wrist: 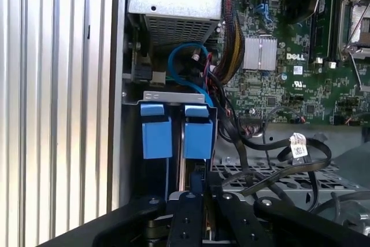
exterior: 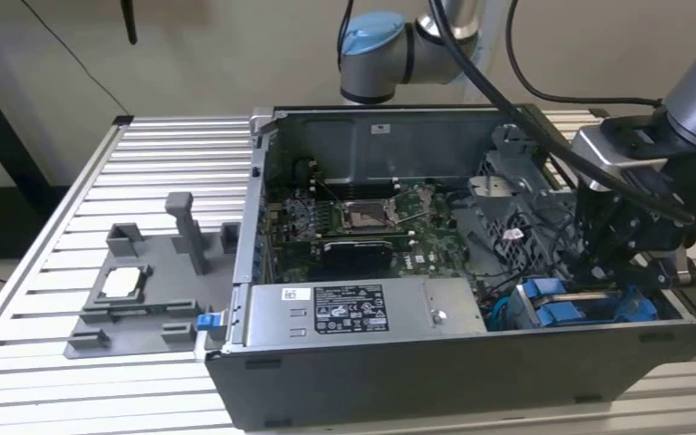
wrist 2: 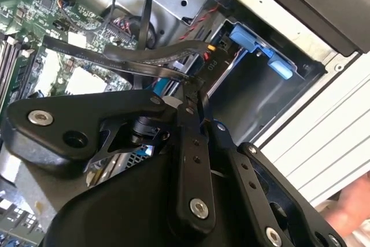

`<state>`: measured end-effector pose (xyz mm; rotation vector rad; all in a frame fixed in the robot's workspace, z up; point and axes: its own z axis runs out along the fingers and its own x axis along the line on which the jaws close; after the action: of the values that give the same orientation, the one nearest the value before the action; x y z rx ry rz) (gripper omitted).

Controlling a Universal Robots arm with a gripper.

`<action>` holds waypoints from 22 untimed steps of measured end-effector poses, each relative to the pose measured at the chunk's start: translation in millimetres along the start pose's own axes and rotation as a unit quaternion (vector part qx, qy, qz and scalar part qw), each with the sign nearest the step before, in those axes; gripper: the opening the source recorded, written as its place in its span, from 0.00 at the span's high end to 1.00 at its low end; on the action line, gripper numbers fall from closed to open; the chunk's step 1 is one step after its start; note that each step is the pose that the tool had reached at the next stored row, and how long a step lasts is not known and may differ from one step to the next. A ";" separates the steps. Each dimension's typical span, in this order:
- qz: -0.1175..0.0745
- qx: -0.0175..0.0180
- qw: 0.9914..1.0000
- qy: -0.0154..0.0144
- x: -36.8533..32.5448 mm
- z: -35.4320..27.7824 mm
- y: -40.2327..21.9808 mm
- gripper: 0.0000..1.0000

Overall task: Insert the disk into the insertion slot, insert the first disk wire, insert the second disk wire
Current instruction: 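Insert the second disk wire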

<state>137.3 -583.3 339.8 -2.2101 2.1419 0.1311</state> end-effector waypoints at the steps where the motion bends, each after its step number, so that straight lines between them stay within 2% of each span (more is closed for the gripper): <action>1: 0.000 0.000 1.000 0.000 0.5 0.6 -0.3 0.84; 4: 0.002 -0.001 1.000 0.000 2.0 2.9 -0.7 0.84; 12: 0.001 -0.001 1.000 -0.001 2.2 3.9 -1.0 0.83; 13: 0.001 -0.001 1.000 -0.001 2.3 3.8 -1.0 0.76; 14: 0.002 -0.001 1.000 -0.001 2.3 3.3 -0.9 0.76; 19: 0.002 -0.001 1.000 -0.001 1.0 -8.8 -0.7 0.76; 22: 0.002 -0.001 1.000 -0.001 0.8 -10.1 -0.6 0.76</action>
<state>138.1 -585.1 349.7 -2.2067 2.1458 0.1358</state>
